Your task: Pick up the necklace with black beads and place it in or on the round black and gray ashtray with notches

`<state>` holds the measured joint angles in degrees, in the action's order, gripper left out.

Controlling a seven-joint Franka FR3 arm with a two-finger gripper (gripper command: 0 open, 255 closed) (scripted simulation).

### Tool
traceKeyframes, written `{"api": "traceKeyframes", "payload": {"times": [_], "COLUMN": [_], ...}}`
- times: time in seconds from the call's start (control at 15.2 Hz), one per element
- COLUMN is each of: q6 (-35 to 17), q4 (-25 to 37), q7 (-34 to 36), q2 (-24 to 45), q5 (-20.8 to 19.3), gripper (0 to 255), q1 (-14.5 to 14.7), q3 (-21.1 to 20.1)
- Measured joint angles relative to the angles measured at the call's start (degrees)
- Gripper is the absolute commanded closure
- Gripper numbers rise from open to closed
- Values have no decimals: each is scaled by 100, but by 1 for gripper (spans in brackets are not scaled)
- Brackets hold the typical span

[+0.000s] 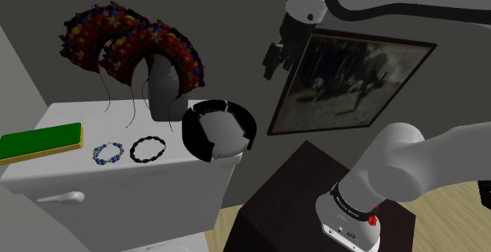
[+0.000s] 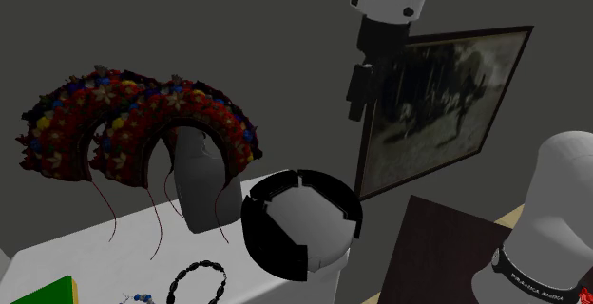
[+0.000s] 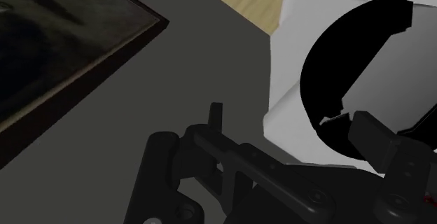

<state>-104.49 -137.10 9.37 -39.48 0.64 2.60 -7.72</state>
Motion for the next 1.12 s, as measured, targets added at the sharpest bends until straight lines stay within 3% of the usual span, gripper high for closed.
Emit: {"api": "traceKeyframes", "payload": {"times": [0.59, 1.12], "q6": [-784, -1386], "q4": [316, 1120], "q7": [1000, 1987], "q2": [1179, 2681], "q5": [318, 102], "gripper": [0, 0], "q1": [279, 384], "q3": [-926, -1714]}}
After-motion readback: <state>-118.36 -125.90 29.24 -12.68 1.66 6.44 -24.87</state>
